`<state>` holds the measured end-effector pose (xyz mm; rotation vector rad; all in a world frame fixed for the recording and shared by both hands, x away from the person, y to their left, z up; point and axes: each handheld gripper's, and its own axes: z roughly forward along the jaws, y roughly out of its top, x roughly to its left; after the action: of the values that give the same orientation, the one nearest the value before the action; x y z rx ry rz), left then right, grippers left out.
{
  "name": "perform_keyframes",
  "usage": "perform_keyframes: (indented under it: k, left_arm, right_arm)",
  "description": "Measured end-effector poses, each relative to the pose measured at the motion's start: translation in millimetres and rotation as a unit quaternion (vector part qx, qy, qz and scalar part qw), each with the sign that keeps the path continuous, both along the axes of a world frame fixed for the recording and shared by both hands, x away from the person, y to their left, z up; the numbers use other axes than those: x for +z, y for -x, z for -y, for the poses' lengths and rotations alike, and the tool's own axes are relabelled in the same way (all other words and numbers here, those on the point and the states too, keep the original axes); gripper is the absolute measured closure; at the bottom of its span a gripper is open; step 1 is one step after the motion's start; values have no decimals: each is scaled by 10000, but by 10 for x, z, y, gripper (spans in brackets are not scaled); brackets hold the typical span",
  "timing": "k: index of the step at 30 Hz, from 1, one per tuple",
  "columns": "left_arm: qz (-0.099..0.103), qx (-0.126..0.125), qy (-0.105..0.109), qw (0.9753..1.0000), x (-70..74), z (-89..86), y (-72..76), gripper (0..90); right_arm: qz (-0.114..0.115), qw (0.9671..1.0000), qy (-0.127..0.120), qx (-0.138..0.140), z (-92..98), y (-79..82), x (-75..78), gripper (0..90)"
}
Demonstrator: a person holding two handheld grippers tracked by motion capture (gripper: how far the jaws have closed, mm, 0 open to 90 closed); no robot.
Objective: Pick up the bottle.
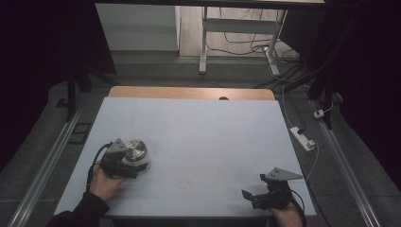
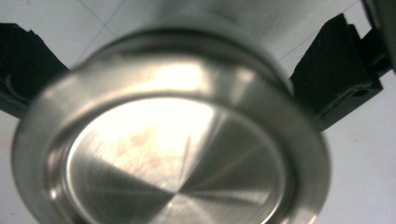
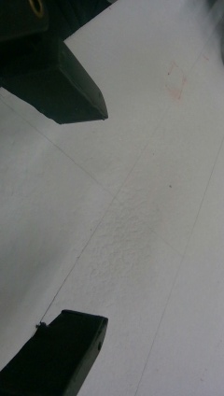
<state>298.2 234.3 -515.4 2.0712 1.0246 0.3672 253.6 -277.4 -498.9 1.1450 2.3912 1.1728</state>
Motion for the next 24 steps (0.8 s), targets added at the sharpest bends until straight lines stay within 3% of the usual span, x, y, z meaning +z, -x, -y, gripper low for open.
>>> perform_keyframes:
  k: [8, 11, 15, 24]
  left_arm:
    - [143, 188, -153, 9996, 38, 44, -34, 44]
    - [85, 167, -65, 9998, 29, 37, -53, 83]
    - [50, 142, -119, 9998, 28, 51, -62, 137]
    - [-8, 219, -103, 9997, 32, 59, -60, 141]
  right_arm:
    - [0, 10000, 0, 24, -1, 0, 0, 28]
    - [2, 10000, 4, 24, -1, 1, 0, 28]
    - [2, 10000, 10, 32, -3, 0, 0, 28]
    - [21, 10000, 18, 37, -5, 2, -2, 28]
